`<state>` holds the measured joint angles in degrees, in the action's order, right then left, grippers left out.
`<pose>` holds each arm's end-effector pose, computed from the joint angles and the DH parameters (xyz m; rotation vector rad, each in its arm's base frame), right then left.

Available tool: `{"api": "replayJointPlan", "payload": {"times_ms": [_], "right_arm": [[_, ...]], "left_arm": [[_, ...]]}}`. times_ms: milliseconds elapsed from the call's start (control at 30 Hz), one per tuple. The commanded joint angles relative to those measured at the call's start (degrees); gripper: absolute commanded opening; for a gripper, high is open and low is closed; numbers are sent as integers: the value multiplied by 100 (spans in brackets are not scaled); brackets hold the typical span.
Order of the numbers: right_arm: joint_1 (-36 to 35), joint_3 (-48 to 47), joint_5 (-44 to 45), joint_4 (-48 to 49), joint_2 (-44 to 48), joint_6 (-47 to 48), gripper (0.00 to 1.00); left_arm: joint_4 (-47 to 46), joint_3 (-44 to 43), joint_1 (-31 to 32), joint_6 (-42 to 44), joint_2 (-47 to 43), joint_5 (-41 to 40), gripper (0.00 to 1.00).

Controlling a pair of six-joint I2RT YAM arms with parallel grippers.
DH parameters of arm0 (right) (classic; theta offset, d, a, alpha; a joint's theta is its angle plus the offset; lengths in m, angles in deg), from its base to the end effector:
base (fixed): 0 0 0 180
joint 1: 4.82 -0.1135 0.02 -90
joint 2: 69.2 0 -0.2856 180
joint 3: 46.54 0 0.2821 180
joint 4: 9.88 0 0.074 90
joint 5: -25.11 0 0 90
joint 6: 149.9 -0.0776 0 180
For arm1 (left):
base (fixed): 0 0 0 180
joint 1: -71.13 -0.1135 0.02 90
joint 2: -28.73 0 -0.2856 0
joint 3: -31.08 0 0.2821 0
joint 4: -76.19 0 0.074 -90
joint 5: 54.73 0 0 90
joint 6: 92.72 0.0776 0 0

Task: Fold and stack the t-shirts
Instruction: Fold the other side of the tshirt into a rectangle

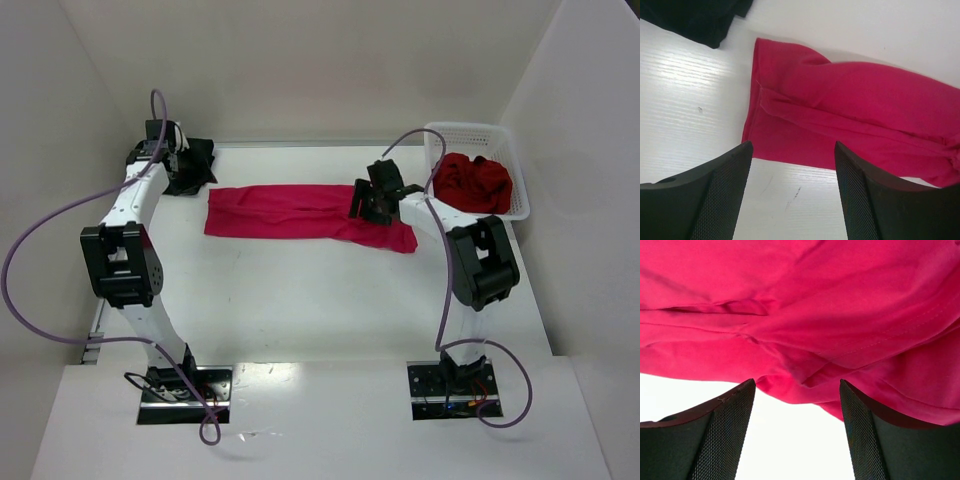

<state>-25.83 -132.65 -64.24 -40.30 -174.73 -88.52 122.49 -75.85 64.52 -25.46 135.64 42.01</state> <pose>0.4300 0.1642 0.1790 0.1694 2.4702 0.3671 0.4874 0.0473 0.2777 -0.5504 2.3244 -0.2736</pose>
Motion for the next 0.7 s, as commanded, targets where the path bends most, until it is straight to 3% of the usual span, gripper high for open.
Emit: {"api": "replayJointPlan", "payload": {"times_ms": [0, 200, 500, 567, 667], "right_arm": [[10, 104, 365, 151, -108, -187, 74], [10, -70, 472, 213, -389, -188, 69], [-43, -370, 419, 328, -855, -240, 41], [-43, -423, 637, 328, -802, -302, 23], [-43, -606, 823, 328, -583, -302, 19]], "left_arm": [[-97, 61, -24, 59, -276, 301, 75], [-97, 122, -24, 164, -329, 301, 76], [-97, 122, -24, 218, -329, 249, 76], [-97, 122, -24, 218, -329, 249, 76], [-97, 122, -24, 218, -329, 249, 76]]}}
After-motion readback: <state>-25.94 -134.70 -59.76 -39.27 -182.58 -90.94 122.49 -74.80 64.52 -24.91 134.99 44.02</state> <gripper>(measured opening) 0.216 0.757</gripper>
